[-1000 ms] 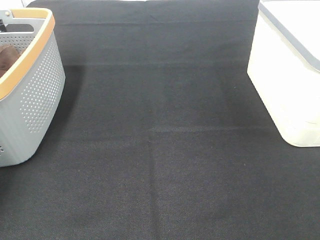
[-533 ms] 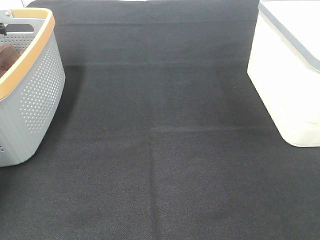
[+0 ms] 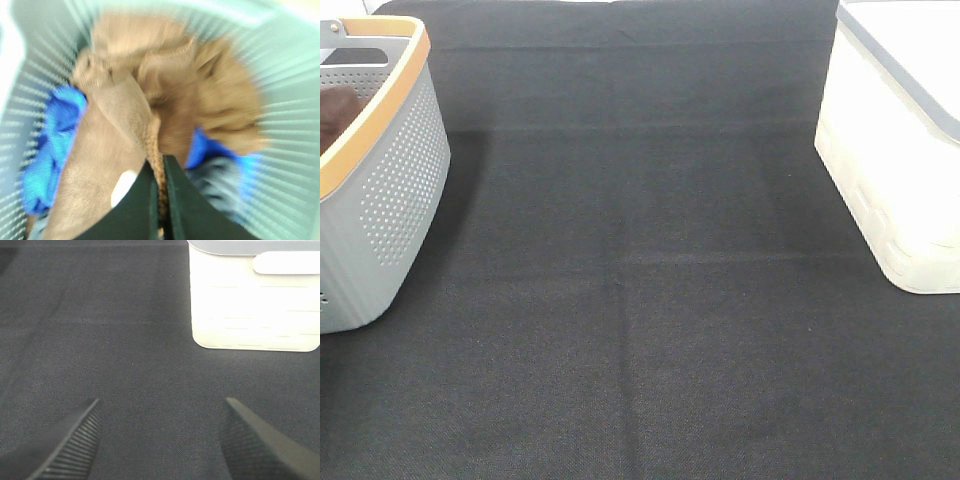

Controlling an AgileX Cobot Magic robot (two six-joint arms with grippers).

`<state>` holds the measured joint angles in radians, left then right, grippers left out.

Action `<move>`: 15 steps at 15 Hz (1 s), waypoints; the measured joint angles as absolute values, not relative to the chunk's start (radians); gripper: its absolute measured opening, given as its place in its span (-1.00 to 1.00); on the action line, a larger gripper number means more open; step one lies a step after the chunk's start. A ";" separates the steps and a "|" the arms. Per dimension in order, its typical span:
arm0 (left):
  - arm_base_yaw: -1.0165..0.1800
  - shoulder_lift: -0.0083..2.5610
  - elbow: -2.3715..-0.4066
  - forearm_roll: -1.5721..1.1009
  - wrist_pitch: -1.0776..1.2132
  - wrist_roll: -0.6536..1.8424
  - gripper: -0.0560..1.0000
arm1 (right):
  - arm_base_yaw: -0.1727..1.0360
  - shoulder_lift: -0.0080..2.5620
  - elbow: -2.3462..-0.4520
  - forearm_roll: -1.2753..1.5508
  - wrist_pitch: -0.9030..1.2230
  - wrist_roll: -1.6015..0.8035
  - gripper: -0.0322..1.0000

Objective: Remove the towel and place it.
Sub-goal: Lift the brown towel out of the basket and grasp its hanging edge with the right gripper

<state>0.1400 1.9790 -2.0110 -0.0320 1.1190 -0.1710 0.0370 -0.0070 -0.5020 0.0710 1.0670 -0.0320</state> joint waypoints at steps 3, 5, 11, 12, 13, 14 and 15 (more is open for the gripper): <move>0.140 1.842 -2.011 -0.123 1.094 -0.120 -0.89 | 0.037 -0.007 -0.502 0.072 1.067 -0.032 0.31; 0.140 1.764 -2.011 -0.198 1.051 -0.108 -0.89 | 0.037 -0.007 -0.502 0.072 1.067 -0.032 0.31; 0.140 1.594 -2.011 -0.633 0.885 0.069 -0.89 | 0.037 -0.007 -0.502 0.141 1.064 -0.032 0.31; 0.140 1.582 -2.011 -0.702 0.865 0.094 -0.89 | 0.037 -0.007 -0.502 0.166 1.058 -0.032 0.31; 0.140 1.573 -2.012 -0.765 0.841 0.123 -0.89 | 0.037 -0.007 -0.502 0.186 1.055 -0.032 0.31; 0.140 1.568 -2.012 -0.829 0.823 0.151 -0.89 | 0.037 -0.007 -0.502 0.200 1.050 -0.032 0.31; 0.140 1.567 -2.012 -0.900 0.809 0.174 -0.89 | 0.037 0.003 -0.504 0.219 1.050 -0.032 0.31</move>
